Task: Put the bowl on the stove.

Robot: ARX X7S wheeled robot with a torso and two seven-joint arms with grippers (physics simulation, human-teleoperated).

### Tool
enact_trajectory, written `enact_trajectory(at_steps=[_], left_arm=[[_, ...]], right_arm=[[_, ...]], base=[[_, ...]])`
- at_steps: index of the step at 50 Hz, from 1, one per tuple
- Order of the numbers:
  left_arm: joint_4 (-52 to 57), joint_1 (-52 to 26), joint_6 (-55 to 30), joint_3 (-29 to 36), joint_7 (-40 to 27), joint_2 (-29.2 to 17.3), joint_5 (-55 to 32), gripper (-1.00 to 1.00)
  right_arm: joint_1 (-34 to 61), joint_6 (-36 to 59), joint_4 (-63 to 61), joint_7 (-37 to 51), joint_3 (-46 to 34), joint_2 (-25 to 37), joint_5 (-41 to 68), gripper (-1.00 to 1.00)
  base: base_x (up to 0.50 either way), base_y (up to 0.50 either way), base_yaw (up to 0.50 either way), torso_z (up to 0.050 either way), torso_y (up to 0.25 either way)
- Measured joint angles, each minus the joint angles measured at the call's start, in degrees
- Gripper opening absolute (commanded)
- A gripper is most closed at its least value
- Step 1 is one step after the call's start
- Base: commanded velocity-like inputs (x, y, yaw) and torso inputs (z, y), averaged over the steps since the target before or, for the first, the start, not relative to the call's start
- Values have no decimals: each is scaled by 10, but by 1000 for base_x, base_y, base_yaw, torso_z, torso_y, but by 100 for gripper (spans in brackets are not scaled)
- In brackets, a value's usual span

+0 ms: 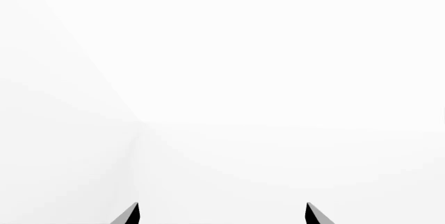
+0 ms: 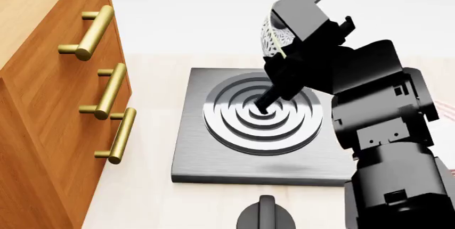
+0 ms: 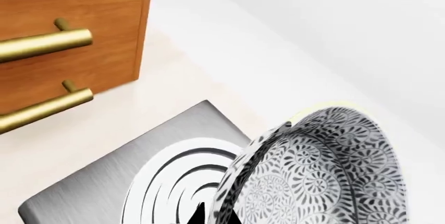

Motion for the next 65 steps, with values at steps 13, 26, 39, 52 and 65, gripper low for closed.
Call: enact_trajectory(at_steps=[13, 26, 39, 52, 65], left_arm=[[-3, -8, -2, 11, 1, 1, -1, 100], [-5, -15, -4, 21, 1, 4, -5, 100], [-5, -20, -6, 26, 1, 7, -5, 100], [-2, -17, -19, 23, -3, 9, 4, 100], [-2, -15, -18, 20, 0, 13, 5, 100]], right_arm=[[2, 29, 20, 17, 39, -32, -17, -100], [0, 62, 21, 33, 52, -45, -28, -100], [-3, 79, 21, 39, 25, -49, -32, -100], [-2, 88, 21, 43, 16, -50, -28, -100], [-4, 94, 21, 47, 20, -50, -28, -100]], base=[[0, 0, 0, 0, 0], [0, 0, 0, 0, 1], [0, 0, 0, 0, 0], [0, 0, 0, 0, -62], [0, 0, 0, 0, -103]])
